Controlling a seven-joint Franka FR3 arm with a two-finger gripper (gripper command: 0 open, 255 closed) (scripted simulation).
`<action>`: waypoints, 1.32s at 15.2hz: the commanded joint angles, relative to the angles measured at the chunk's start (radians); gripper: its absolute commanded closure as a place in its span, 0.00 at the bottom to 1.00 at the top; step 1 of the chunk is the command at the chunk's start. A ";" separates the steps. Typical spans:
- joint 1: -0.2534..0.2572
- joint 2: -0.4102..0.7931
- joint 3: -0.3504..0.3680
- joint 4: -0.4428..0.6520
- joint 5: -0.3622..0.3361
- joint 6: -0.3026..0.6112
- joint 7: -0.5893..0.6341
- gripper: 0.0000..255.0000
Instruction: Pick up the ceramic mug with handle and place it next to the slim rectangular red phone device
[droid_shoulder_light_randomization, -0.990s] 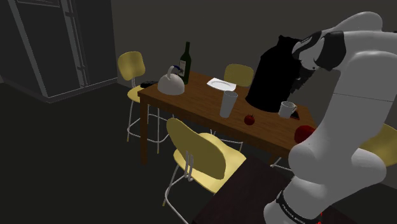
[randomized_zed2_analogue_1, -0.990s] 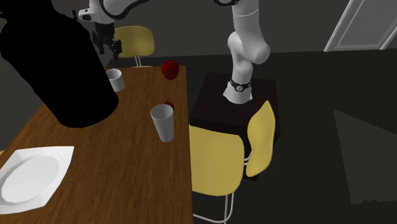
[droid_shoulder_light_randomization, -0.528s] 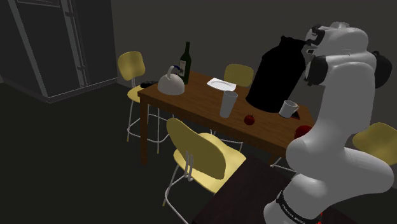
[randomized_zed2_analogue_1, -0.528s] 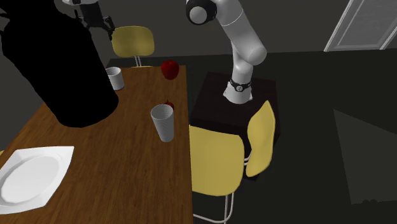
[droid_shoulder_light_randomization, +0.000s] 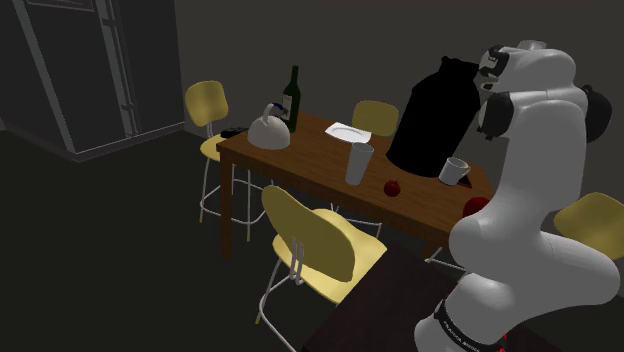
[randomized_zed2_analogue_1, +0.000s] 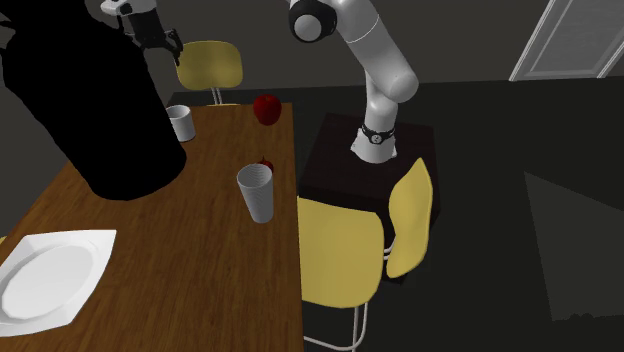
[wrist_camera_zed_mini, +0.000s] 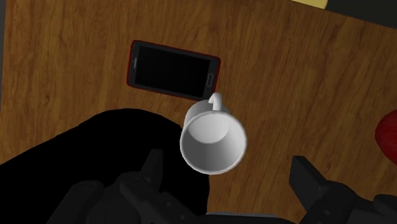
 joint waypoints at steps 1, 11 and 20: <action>0.004 -0.001 0.000 -0.020 0.000 0.020 -0.001 0.00; 0.004 0.000 0.000 -0.019 0.000 0.019 -0.001 1.00; 0.002 0.019 0.004 -0.017 0.011 0.028 0.018 0.00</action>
